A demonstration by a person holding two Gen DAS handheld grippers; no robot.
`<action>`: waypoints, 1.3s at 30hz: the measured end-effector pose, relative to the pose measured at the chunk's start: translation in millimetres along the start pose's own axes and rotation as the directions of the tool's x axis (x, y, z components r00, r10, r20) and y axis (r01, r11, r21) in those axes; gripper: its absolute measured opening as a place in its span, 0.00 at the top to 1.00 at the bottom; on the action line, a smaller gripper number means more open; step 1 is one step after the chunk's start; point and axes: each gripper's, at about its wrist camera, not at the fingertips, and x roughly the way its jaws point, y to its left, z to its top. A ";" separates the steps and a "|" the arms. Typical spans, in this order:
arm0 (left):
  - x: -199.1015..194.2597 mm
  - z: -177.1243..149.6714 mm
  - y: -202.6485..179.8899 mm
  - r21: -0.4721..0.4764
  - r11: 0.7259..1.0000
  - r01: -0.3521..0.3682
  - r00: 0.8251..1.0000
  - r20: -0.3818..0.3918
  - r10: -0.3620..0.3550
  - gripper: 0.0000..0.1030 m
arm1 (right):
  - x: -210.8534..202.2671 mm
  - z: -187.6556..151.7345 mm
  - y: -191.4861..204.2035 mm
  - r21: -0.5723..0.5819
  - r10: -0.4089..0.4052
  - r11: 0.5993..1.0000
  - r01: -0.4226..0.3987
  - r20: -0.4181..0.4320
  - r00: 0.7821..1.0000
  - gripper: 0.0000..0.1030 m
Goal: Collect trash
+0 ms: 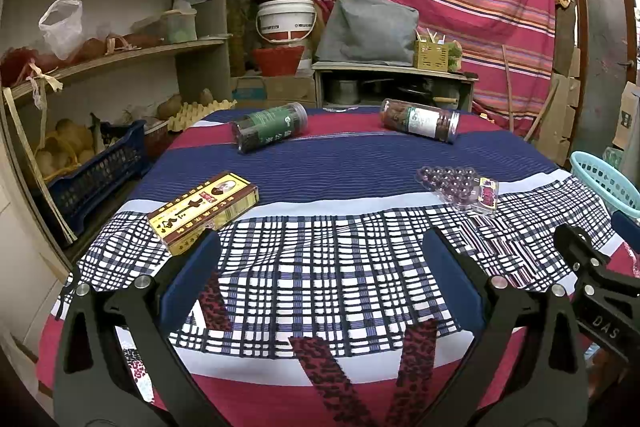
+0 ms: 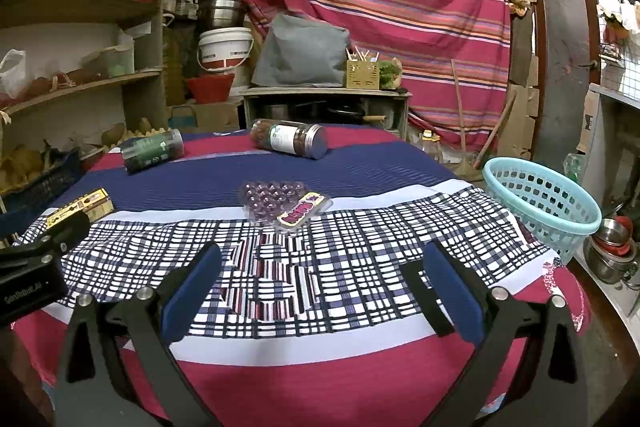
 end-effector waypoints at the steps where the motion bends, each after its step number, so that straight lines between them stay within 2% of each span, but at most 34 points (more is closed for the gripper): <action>1: -0.1 0.0 -0.1 0.000 1.000 0.001 1.000 -0.001 -0.001 0.05 | -0.2 -0.1 -0.4 -0.001 -0.001 1.000 0.001 0.001 1.000 0.04; 39: -1.5 -0.7 0.1 0.001 1.000 -0.001 1.000 0.004 0.001 0.05 | 0.2 -3.9 2.8 -0.021 0.002 1.000 -0.002 0.005 1.000 0.04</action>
